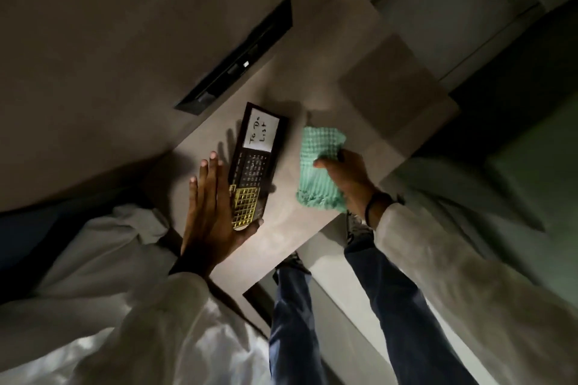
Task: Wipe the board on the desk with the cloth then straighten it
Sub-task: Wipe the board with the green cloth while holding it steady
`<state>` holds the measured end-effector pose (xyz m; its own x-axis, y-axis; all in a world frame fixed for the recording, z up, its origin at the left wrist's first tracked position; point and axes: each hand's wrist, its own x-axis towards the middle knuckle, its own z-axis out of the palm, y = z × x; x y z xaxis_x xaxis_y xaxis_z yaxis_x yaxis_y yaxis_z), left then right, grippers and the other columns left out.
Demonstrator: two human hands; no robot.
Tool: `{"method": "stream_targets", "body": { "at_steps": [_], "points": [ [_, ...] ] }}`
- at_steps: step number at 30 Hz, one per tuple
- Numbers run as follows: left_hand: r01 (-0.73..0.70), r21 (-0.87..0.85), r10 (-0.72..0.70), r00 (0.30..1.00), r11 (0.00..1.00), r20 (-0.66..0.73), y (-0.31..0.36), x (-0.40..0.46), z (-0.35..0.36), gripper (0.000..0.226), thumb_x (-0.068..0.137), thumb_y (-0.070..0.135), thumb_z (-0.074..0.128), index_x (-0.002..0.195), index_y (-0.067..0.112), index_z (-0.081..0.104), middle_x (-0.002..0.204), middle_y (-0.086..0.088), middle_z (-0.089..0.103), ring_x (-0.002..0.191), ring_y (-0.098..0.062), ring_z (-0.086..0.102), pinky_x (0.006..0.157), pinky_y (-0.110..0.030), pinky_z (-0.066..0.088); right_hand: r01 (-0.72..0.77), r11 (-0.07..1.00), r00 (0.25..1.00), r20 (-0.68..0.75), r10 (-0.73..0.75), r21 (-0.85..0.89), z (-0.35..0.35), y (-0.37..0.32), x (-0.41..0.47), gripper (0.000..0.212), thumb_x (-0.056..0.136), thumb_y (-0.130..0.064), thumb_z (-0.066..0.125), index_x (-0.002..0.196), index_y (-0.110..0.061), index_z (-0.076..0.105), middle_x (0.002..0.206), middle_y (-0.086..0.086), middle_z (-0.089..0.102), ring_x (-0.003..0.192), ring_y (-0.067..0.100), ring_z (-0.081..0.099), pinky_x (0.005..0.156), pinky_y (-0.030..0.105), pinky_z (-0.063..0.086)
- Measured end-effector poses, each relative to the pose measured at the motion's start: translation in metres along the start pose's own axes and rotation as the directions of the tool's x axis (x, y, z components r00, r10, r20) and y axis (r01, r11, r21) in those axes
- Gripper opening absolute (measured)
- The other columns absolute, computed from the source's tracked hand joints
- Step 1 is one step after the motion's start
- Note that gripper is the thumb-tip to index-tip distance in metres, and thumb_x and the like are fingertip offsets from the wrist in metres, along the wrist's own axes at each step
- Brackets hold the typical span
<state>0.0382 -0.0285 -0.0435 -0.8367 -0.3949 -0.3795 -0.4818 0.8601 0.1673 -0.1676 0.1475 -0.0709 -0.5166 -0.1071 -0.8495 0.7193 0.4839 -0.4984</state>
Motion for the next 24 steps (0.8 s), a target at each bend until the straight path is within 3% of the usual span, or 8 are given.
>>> {"method": "stream_targets", "body": {
  "at_steps": [2, 3, 5, 7, 12, 15, 17, 24],
  "points": [
    [-0.074, 0.008, 0.073, 0.997, 0.997, 0.013, -0.008, 0.003, 0.003, 0.138, 0.066, 0.077, 0.064, 0.163, 0.005, -0.002, 0.174, -0.014, -0.005, 0.162, -0.034, 0.006, 0.13, -0.055, 0.016, 0.017, 0.998, 1.0, -0.008, -0.017, 0.055, 0.029, 0.021, -0.017, 0.02, 0.074, -0.008, 0.077, 0.092, -0.003, 0.072, 0.092, 0.014, 0.076, 0.082, 0.027, 0.072, 0.069, 0.038, 0.06],
    [-0.105, 0.013, 0.104, 0.994, 0.994, 0.017, -0.012, 0.003, 0.006, 0.14, 0.064, 0.079, 0.063, 0.163, 0.005, -0.002, 0.174, -0.013, -0.006, 0.162, -0.033, 0.004, 0.131, -0.053, 0.014, 0.042, 0.995, 0.999, -0.036, -0.039, 0.095, 0.044, 0.028, -0.023, 0.017, 0.073, -0.008, 0.078, 0.088, -0.003, 0.071, 0.087, 0.011, 0.075, 0.075, 0.02, 0.071, 0.062, 0.03, 0.058],
    [-0.171, 0.03, 0.17, 0.985, 0.985, 0.026, -0.016, 0.005, 0.011, 0.141, 0.063, 0.082, 0.06, 0.163, 0.003, -0.001, 0.174, -0.015, -0.003, 0.162, -0.033, 0.002, 0.131, -0.052, 0.012, 0.104, 0.986, 0.985, -0.151, -0.084, 0.13, 0.068, 0.034, -0.029, 0.017, 0.071, -0.007, 0.079, 0.075, -0.002, 0.063, 0.07, 0.005, 0.062, 0.056, 0.008, 0.053, 0.045, 0.019, 0.042],
    [-0.205, 0.013, 0.205, 0.979, 0.979, 0.018, -0.02, 0.006, 0.017, 0.139, 0.065, 0.083, 0.058, 0.163, 0.002, 0.001, 0.173, -0.017, -0.001, 0.163, -0.033, 0.001, 0.131, -0.054, 0.013, 0.173, 0.977, 0.957, -0.255, -0.136, 0.128, 0.085, 0.036, -0.03, 0.019, 0.071, -0.007, 0.078, 0.071, -0.006, 0.059, 0.065, 0.002, 0.054, 0.053, 0.009, 0.045, 0.042, 0.018, 0.034],
    [-0.22, -0.023, 0.217, 0.971, 0.975, -0.099, -0.024, 0.01, 0.029, 0.135, 0.068, 0.08, 0.063, 0.162, 0.0, 0.008, 0.173, -0.017, 0.005, 0.163, -0.031, 0.004, 0.132, -0.051, 0.014, 0.282, 0.958, 0.938, -0.226, -0.264, 0.054, 0.104, 0.035, -0.03, 0.013, 0.074, -0.006, 0.073, 0.085, -0.013, 0.073, 0.067, -0.017, 0.065, 0.051, -0.01, 0.06, 0.047, 0.01, 0.05],
    [-0.228, -0.007, 0.225, 0.967, 0.974, -0.12, -0.024, 0.01, 0.032, 0.135, 0.068, 0.08, 0.062, 0.162, -0.001, 0.008, 0.172, -0.019, 0.007, 0.162, -0.034, 0.007, 0.131, -0.052, 0.015, 0.23, 0.972, 0.965, -0.137, -0.222, 0.041, 0.11, 0.039, -0.029, 0.012, 0.077, -0.013, 0.077, 0.089, -0.011, 0.075, 0.077, -0.005, 0.074, 0.068, 0.007, 0.072, 0.066, 0.029, 0.064],
    [-0.234, 0.002, 0.233, 0.965, 0.972, -0.119, -0.023, 0.01, 0.03, 0.136, 0.067, 0.081, 0.062, 0.162, -0.002, 0.009, 0.172, -0.021, 0.008, 0.161, -0.036, 0.009, 0.13, -0.055, 0.017, 0.204, 0.977, 0.973, -0.125, -0.195, 0.065, 0.112, 0.043, -0.03, 0.016, 0.078, -0.015, 0.077, 0.091, -0.008, 0.075, 0.089, 0.007, 0.078, 0.081, 0.02, 0.076, 0.075, 0.042, 0.064],
    [-0.263, 0.026, 0.265, 0.961, 0.964, -0.075, -0.02, 0.023, 0.019, 0.143, 0.063, 0.08, 0.071, 0.16, -0.006, 0.012, 0.171, -0.024, 0.01, 0.161, -0.039, 0.011, 0.128, -0.059, 0.022, 0.172, 0.984, 0.976, -0.141, -0.163, 0.05, 0.107, 0.038, -0.027, 0.019, 0.077, -0.016, 0.079, 0.092, -0.005, 0.076, 0.088, 0.009, 0.077, 0.084, 0.027, 0.076, 0.073, 0.039, 0.065]
  ]
}}
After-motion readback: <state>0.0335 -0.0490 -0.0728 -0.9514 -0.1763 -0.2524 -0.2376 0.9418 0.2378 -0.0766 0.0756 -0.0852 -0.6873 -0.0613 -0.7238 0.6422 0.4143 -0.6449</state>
